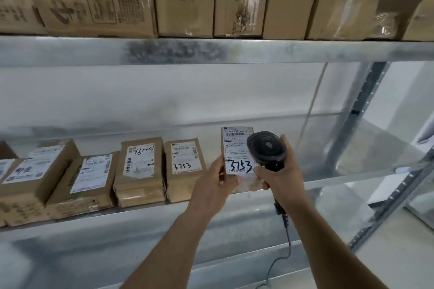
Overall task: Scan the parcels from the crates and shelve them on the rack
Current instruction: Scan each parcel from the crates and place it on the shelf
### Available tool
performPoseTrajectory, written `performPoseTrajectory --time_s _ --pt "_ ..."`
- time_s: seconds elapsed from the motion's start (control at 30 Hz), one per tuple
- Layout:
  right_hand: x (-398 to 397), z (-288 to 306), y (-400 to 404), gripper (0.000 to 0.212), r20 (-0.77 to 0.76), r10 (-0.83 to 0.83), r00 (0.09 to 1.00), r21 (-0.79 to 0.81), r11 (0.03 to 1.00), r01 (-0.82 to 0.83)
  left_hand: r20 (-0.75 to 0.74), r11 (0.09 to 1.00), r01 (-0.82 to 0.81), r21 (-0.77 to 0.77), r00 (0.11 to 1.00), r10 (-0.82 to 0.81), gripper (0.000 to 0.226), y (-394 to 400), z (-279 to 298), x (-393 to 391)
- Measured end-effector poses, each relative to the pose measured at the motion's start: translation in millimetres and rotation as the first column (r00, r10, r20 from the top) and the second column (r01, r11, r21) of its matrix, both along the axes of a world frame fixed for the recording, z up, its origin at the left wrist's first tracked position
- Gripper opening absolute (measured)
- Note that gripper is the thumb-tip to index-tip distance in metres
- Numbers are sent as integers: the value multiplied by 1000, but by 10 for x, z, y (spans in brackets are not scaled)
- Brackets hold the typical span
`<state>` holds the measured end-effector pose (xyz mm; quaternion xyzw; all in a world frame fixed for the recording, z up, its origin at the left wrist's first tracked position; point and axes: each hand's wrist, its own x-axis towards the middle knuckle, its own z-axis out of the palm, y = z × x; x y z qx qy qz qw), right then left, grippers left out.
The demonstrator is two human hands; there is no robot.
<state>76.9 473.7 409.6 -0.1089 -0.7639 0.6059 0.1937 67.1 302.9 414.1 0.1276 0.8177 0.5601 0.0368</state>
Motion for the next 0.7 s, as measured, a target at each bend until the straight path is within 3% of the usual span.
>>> performPoseTrajectory --time_s 0.17,0.27,0.3,0.37,0.43,0.53,0.7 --pt "-282 -212 125 102 120 126 985 -8 992 -126 -33 966 -167 -199 986 164 35 205 -133 -117" --pt "-391 -315 118 104 171 178 969 2 984 -181 -41 893 -209 -399 977 210 27 237 -188 -158" --pt "-427 -342 115 105 183 192 964 6 980 -197 -83 814 -228 -534 973 218 28 236 -180 -178" --pt "-492 -402 99 107 205 212 956 4 976 -217 -240 569 -294 -768 956 171 35 228 -160 -239" --pt "-539 -431 87 108 221 222 950 5 974 -229 -307 450 -320 -834 946 103 40 221 -111 -301" --pt "-600 -395 84 105 258 243 935 38 965 -261 -235 439 -245 -864 969 78 41 162 -68 -415" --pt "-716 -338 16 103 264 269 926 67 953 -296 -192 535 -197 -821 979 67 39 66 -50 -524"
